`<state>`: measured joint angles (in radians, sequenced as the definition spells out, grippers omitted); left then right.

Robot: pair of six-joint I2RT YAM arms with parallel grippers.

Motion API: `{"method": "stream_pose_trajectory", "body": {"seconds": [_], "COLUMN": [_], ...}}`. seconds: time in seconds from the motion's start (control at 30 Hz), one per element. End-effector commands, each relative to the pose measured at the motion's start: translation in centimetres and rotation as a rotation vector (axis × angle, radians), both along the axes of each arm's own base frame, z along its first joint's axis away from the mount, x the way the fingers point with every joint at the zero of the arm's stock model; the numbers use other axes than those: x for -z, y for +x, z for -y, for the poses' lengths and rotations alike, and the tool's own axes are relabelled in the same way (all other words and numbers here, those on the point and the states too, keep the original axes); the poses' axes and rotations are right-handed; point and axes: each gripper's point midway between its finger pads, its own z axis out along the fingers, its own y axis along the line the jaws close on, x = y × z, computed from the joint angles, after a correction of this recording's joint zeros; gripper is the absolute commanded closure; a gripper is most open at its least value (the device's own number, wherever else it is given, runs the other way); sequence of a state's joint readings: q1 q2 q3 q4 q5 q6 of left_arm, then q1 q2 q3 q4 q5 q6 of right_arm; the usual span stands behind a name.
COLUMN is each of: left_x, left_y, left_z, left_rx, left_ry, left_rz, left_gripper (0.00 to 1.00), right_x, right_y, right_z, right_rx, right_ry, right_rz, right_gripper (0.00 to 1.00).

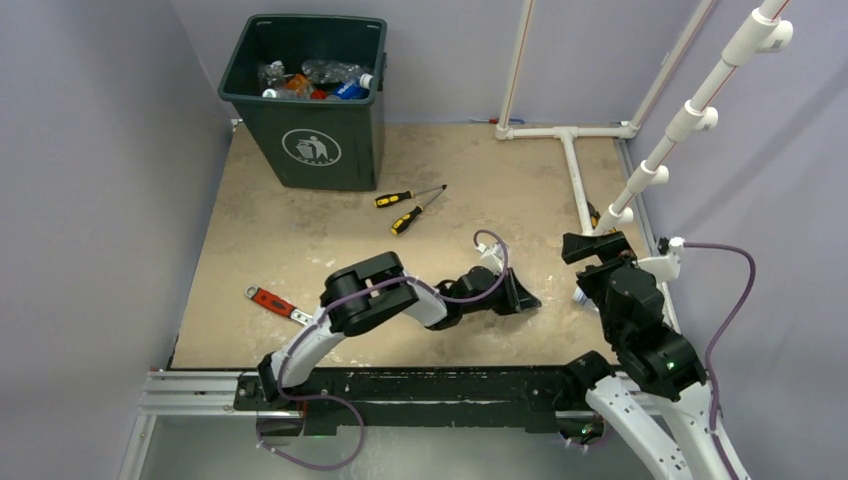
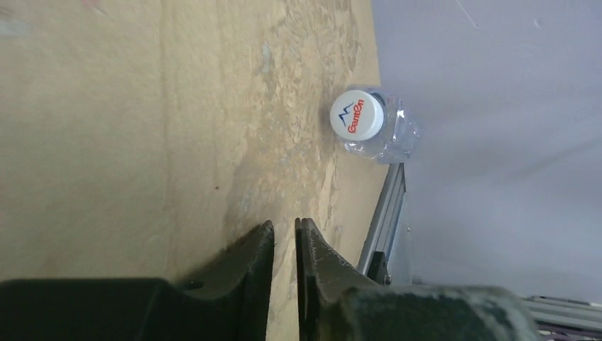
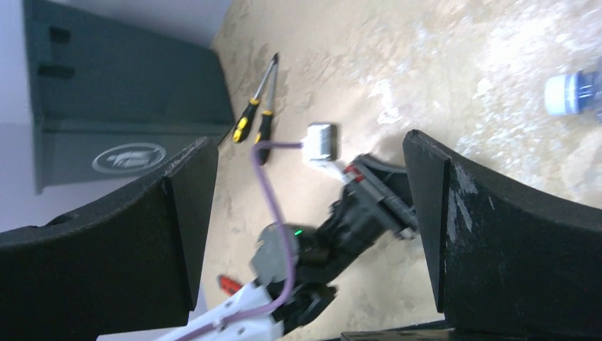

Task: Put the plastic bottles in the bin
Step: Pick up the plastic bottle at the center of the board.

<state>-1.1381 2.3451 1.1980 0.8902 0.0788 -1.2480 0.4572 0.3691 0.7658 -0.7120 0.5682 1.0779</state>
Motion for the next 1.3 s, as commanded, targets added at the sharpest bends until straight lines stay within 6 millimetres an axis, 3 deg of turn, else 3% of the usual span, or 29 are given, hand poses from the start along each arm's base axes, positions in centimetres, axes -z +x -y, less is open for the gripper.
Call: {"method": "stream_pose_trajectory", "body": {"seconds": [0.0, 0.1, 0.27, 0.37, 0.47, 0.67, 0.8, 0.93, 1.27], "left_x": [-6.0, -7.6, -8.9, -8.4, -8.0, -7.5, -7.2, -7.1, -7.3], "left_y": [2.7, 3.1, 2.9, 2.7, 2.5, 2.1, 2.0, 1.8, 1.4], "left_z": [-2.6, -5.0, -9.4, -12.0, -14.3, -18.3, -20.4, -22.0, -22.4], "left_rx": [-0.069, -0.125, -0.207, -0.259, -0.311, -0.394, -0.448, -0.485, -0.477], "left_ry": [0.006, 0.053, 0.111, 0.159, 0.192, 0.238, 0.262, 0.27, 0.26], "left_rz": [0.198, 0.268, 0.313, 0.302, 0.274, 0.241, 0.224, 0.21, 0.202], "left_gripper": [0.78, 0.67, 0.55, 0.5, 0.4, 0.26, 0.22, 0.19, 0.18], "right_x": [1.5, 3.3, 7.9, 9.2, 12.9, 16.8, 17.1, 17.0, 16.0], "right_y": [0.1, 1.0, 0.5, 0.2, -1.6, -2.9, -2.8, -2.8, -2.5], "right_z": [1.7, 1.3, 2.2, 3.3, 4.2, 4.3, 4.5, 6.7, 11.9], "right_rx": [0.081, 0.089, 0.246, 0.349, 0.474, 0.608, 0.666, 0.772, 0.969], "right_ry": [-0.107, -0.141, -0.063, -0.037, -0.029, -0.052, -0.01, -0.031, -0.08], "right_rz": [-0.099, -0.181, -0.341, -0.363, -0.508, -0.688, -0.662, -0.621, -0.64], "right_gripper": [0.01, 0.01, 0.01, 0.01, 0.01, 0.01, 0.01, 0.01, 0.01]}}
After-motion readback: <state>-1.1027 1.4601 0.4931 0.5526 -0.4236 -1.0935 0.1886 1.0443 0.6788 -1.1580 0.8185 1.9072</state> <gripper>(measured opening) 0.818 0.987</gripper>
